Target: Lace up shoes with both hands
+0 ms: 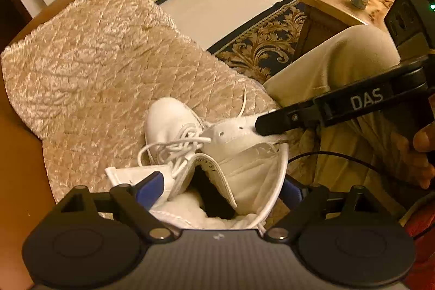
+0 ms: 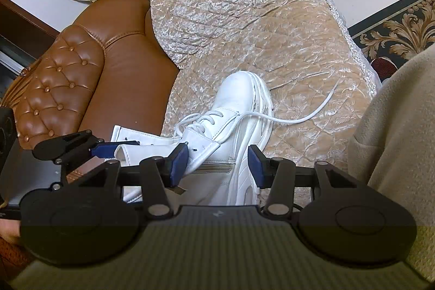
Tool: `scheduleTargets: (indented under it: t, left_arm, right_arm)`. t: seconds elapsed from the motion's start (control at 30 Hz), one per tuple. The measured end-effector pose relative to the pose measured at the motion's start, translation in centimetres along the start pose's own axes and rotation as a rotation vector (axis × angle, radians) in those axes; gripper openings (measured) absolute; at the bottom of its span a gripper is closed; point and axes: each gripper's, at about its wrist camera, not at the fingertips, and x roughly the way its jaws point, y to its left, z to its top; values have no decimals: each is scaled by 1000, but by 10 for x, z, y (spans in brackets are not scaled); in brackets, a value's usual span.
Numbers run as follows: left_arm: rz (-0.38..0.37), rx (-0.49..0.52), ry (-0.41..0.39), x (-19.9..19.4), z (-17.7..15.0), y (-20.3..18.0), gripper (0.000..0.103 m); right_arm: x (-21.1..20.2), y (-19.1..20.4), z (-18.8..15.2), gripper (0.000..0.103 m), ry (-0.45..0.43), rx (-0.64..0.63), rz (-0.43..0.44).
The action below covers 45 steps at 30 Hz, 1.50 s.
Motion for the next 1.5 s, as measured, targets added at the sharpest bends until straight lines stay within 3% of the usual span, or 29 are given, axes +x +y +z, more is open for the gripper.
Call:
scheduleTargets:
  t: [0.23, 0.37, 0.4, 0.43, 0.53, 0.57, 0.67, 0.87, 1.03, 1.1, 1.13, 1.23, 1.3, 1.5]
  left_arm:
    - [-73, 98, -121, -44, 12, 23, 91]
    - [-14, 158, -123, -46, 29, 52, 91]
    - [4, 192, -116, -41, 34, 58, 89]
    - [22, 225, -108, -35, 39, 63, 80]
    - [-70, 341, -40, -8, 49, 68, 50]
    - [-110, 390, -16, 1, 50, 68, 44]
    - [-225, 559, 35, 21, 45, 58, 45]
    - [-301, 694, 70, 38, 52, 49, 45]
    - [-333, 711, 119, 54, 52, 50, 44]
    - [-329, 714, 125, 57, 51, 50, 34]
    - [-311, 722, 118, 58, 48, 48, 20]
    - [-263, 733, 95, 57, 38, 40, 14]
    - [-239, 699, 64, 51, 33, 39, 4]
    - [-166, 570, -34, 33, 16, 39, 2]
  right_arm:
    - [1, 0, 0, 59, 0, -1, -2]
    - [1, 0, 1, 60, 2, -1, -2]
    - [2, 0, 1, 60, 3, -1, -1]
    - [2, 0, 1, 60, 3, 0, 0]
    - [2, 0, 1, 60, 3, 0, 0]
    - [1, 0, 1, 60, 3, -1, -2]
    - [0, -2, 1, 60, 4, 3, -5]
    - [2, -2, 2, 60, 8, 13, 2]
    - [2, -3, 3, 60, 13, 25, 7]
    - [2, -4, 3, 60, 14, 32, 10]
    - [2, -5, 3, 60, 14, 32, 10]
    - [4, -5, 3, 60, 19, 36, 19]
    - [4, -6, 3, 60, 19, 42, 24]
    - [6, -5, 3, 66, 24, 36, 19]
